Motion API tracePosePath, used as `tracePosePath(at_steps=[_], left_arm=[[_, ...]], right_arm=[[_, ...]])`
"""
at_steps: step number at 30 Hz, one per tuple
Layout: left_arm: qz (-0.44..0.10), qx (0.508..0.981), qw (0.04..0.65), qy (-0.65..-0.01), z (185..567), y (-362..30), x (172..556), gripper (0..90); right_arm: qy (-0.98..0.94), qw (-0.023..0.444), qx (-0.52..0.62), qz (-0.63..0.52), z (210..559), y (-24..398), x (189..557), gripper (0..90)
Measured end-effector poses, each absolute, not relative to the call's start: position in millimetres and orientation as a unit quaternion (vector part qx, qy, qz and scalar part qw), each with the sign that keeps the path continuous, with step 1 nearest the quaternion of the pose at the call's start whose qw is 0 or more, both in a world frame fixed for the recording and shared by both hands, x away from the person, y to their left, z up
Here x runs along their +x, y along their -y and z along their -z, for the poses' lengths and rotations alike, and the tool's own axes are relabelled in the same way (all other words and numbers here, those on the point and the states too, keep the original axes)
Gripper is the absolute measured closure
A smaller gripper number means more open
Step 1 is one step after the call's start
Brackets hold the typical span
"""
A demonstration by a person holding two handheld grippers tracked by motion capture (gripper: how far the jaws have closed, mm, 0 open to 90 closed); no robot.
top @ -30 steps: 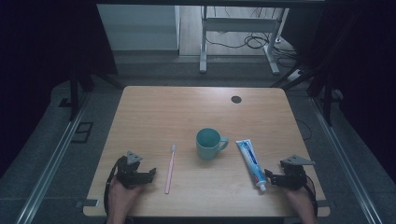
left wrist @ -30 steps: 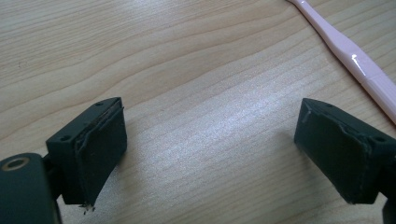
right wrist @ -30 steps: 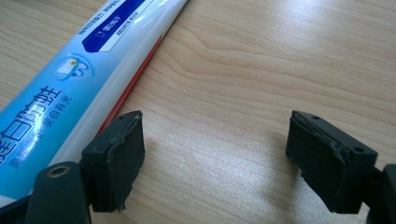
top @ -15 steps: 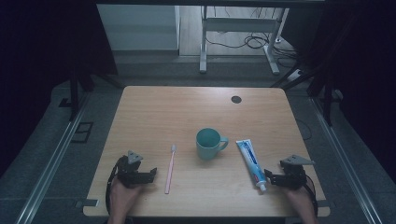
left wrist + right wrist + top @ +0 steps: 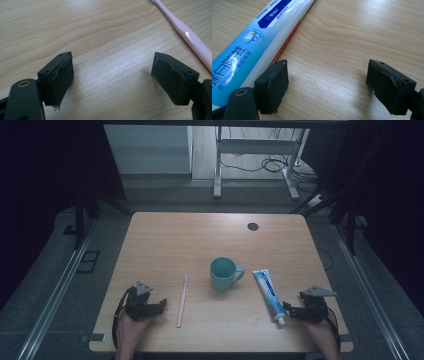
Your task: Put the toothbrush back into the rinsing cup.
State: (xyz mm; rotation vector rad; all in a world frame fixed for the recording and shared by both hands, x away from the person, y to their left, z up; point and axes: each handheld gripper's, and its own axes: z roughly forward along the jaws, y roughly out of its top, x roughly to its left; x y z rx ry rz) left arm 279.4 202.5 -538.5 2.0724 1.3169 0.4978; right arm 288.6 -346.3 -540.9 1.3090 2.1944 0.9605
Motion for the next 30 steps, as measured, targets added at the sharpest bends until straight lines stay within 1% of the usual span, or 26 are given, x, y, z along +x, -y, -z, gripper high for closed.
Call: tracePosePath(at_steps=[6,13,14,15,18,20,23,25,26,27,30], left_arm=[[-0.185,0.789,0.333,-0.481,530,-195,277,26.3],[-0.172,0.803,0.345,-0.454,526,-184,274,43.6],[-0.167,0.804,0.347,-0.453,525,-182,274,43.6],[-0.153,0.807,0.353,-0.448,525,-179,274,52.0],[-0.138,0.812,0.361,-0.438,524,-171,273,62.4],[-0.135,0.817,0.365,-0.426,522,-166,272,72.3],[-0.121,0.824,0.375,-0.406,519,-156,270,81.6],[-0.119,0.828,0.373,-0.401,518,-152,269,85.1],[-0.115,0.832,0.372,-0.395,518,-148,269,85.1],[-0.111,0.840,0.366,-0.386,519,-142,268,87.5],[-0.100,0.848,0.357,-0.378,522,-134,267,87.6]], right_arm=[[-0.788,0.204,0.468,-0.344,541,346,289,17.6],[-0.788,0.203,0.468,-0.344,541,346,289,17.4],[-0.788,0.203,0.468,-0.344,541,346,289,17.4],[-0.788,0.203,0.468,-0.344,541,346,289,17.4],[-0.788,0.203,0.469,-0.344,541,346,289,17.4],[-0.788,0.203,0.469,-0.345,541,346,289,17.4],[-0.788,0.202,0.469,-0.345,541,346,289,17.4],[-0.788,0.203,0.469,-0.344,541,346,289,17.4],[-0.788,0.203,0.469,-0.344,541,346,289,17.4],[-0.788,0.202,0.469,-0.344,541,346,289,17.3],[-0.788,0.202,0.469,-0.345,541,346,289,17.2]])
